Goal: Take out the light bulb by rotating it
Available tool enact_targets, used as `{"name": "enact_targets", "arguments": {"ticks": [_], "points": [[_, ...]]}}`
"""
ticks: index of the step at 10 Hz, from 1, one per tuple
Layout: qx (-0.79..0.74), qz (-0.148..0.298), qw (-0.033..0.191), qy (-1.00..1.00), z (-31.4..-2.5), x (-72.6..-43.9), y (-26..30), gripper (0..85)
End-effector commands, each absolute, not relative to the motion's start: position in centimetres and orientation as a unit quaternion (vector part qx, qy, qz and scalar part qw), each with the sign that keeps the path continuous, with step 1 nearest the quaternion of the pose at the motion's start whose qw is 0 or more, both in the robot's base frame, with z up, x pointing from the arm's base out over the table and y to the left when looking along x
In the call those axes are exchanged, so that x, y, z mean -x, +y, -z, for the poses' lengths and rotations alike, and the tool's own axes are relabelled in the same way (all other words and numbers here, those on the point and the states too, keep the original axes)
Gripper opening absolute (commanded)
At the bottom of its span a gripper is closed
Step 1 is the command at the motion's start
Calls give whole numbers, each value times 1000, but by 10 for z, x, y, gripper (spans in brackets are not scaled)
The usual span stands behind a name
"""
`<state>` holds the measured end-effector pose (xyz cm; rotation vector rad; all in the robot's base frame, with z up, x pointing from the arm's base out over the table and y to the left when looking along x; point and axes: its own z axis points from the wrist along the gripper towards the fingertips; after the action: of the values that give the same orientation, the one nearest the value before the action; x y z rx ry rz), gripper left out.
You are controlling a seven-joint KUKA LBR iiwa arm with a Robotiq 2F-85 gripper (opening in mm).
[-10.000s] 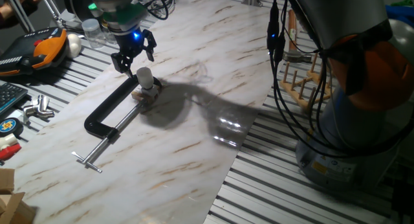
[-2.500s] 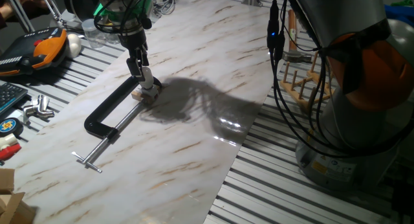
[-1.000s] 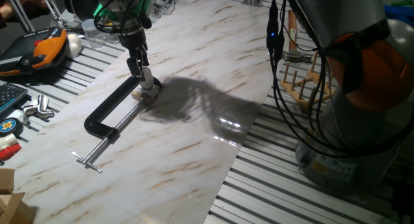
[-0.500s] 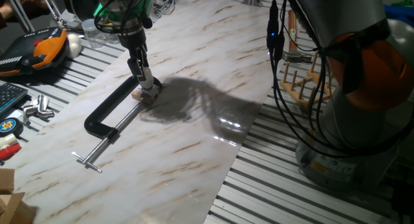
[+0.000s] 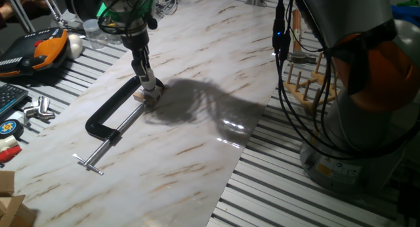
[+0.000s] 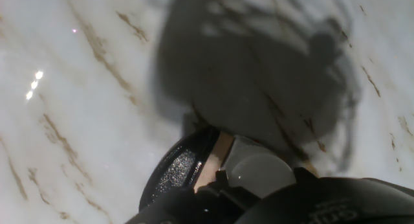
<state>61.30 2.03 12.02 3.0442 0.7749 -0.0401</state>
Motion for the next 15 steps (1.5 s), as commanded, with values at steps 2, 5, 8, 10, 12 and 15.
{"name": "enact_targets", "arguments": {"ticks": [2, 5, 8, 10, 12, 15], "points": [[-966, 14, 0, 257, -120, -613, 20, 170], [-961, 7, -1, 276, -121, -613, 20, 0], [-959, 5, 1, 282, -123, -613, 21, 0], [-957, 5, 2, 289, -123, -613, 21, 0], [-952, 5, -2, 306, -123, -613, 21, 0], [-946, 7, -3, 325, -123, -613, 21, 0]]}}
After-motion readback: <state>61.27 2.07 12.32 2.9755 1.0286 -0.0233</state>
